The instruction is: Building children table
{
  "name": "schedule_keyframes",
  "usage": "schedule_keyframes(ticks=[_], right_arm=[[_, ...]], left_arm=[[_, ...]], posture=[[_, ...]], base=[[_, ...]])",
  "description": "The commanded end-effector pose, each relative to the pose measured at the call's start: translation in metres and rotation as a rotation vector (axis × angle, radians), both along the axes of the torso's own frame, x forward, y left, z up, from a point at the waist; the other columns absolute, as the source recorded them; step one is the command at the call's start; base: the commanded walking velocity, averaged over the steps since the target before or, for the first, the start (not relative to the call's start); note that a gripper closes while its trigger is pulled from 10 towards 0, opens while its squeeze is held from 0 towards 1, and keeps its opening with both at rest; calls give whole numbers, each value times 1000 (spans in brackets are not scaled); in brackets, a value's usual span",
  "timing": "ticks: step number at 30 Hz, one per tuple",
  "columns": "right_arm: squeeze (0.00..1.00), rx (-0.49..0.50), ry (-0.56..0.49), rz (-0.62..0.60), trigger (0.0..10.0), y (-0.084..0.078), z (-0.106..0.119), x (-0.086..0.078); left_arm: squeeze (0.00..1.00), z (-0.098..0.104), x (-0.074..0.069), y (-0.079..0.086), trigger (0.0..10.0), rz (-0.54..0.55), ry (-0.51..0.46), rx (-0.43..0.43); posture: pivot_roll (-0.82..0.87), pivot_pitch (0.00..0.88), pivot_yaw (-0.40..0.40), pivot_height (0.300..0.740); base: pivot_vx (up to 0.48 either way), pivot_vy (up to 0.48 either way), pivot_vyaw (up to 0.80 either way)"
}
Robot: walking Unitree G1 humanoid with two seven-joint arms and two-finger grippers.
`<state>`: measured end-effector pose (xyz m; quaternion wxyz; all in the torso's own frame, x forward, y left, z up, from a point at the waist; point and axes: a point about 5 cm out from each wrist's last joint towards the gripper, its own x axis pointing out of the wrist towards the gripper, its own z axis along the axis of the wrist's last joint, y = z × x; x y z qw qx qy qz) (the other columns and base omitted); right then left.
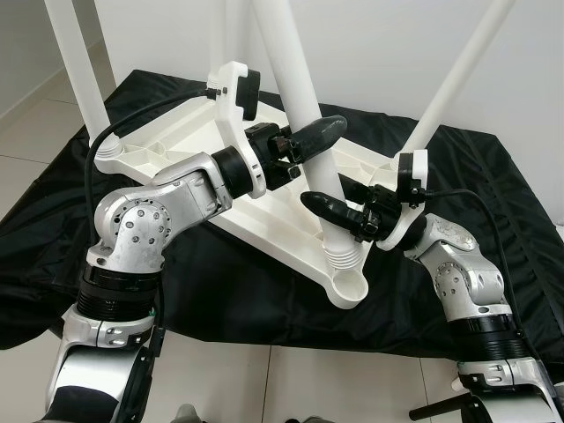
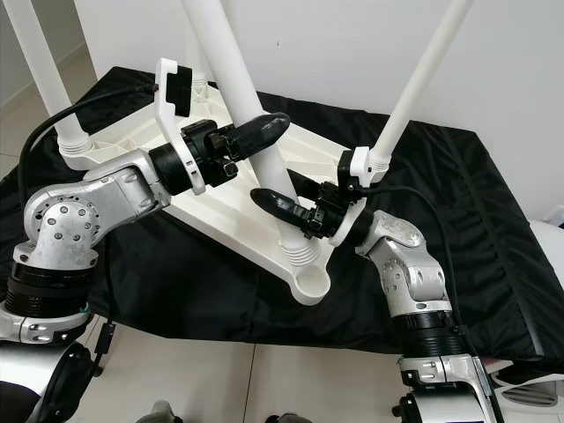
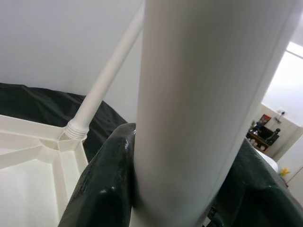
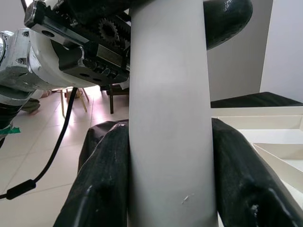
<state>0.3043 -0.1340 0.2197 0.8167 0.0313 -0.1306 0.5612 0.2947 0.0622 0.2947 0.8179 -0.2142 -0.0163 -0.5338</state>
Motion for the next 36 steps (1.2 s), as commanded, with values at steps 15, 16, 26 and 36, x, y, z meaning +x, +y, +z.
schedule_keyframes(ticks=[15,16,26,36], right_arm=[[1000,-72,48,-168,10000,-14,0,20],[1000,-72,48,-168,10000,-14,0,20],[0,-167,63,-288,10000,-22,2,33],[0,-309,9,-168,10000,-9,-4,23]], left_arm=[[0,9,-10,-6,10000,-29,-194,171],[0,9,-10,-6,10000,-29,-194,171],[0,8,-12,-7,10000,-23,-317,298],[0,7,-10,-15,10000,-38,-350,345]], posture=[[29,53,-108,740],[29,53,-108,740],[27,45,-114,740],[25,48,-114,740]], base=[[0,0,0],[0,0,0],[0,0,0],[0,0,0]])
